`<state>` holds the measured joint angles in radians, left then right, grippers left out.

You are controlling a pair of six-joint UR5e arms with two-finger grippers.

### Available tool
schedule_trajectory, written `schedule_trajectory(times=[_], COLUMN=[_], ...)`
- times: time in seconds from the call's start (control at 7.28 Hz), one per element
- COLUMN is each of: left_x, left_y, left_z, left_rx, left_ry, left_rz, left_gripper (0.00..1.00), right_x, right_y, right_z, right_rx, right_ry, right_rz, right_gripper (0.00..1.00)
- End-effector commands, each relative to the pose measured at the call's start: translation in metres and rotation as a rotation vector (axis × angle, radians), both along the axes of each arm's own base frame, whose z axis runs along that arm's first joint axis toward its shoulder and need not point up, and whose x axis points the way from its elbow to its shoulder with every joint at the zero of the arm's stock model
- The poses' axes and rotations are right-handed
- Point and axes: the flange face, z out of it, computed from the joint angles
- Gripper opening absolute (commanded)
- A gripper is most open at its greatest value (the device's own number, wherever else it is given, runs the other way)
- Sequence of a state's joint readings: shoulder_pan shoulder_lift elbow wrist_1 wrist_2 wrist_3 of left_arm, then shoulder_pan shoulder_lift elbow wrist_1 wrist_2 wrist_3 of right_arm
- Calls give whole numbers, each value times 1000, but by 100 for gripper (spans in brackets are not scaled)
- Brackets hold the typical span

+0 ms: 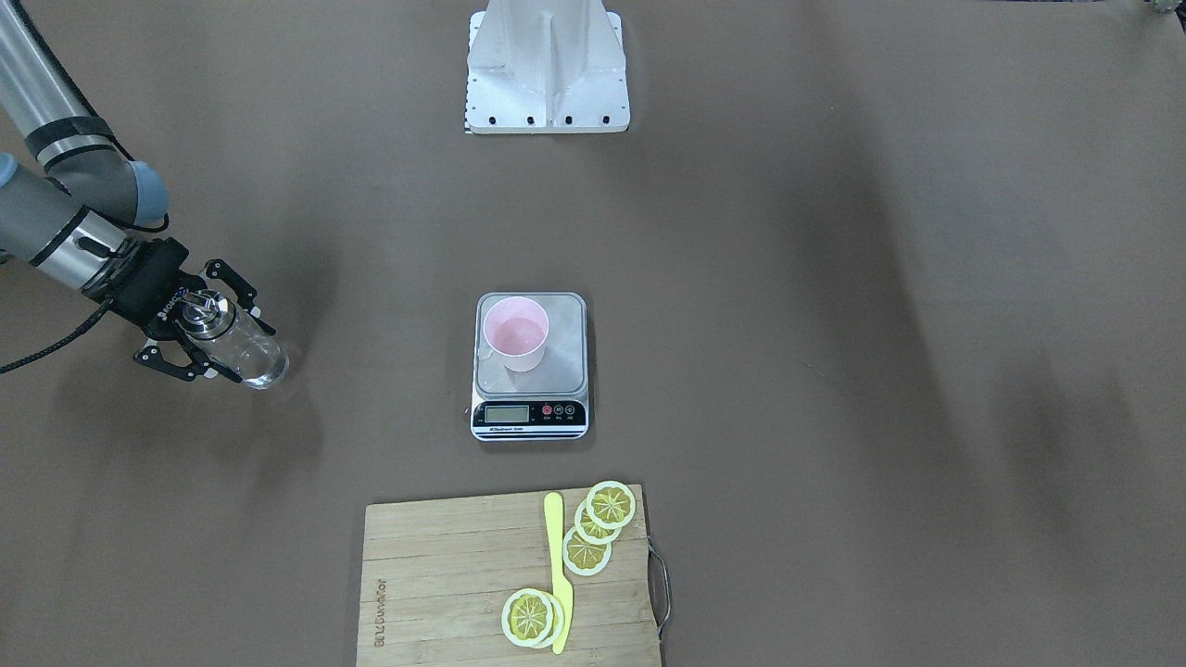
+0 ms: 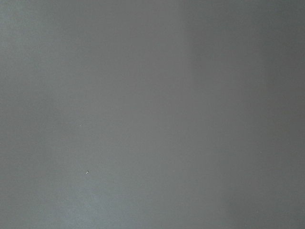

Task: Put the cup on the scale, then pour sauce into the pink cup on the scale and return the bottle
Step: 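Lower the sauce bottle with the right gripper onto its original spot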

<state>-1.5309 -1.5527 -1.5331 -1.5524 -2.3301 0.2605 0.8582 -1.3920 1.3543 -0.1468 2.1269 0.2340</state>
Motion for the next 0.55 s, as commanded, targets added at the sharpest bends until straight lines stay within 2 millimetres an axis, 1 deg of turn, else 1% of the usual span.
schedule_trajectory(times=[0.0,0.41], left_x=[1,1], left_y=[0,-1], left_z=[0,1], left_rx=[-2,-2], left_ry=[0,0], left_rz=[1,1], left_gripper=[98,98], right_x=[-7,-9], right_y=[3,3], right_z=[3,4], right_rx=[-1,-4], right_ry=[5,10], right_rz=[-8,-10], right_gripper=[0,0])
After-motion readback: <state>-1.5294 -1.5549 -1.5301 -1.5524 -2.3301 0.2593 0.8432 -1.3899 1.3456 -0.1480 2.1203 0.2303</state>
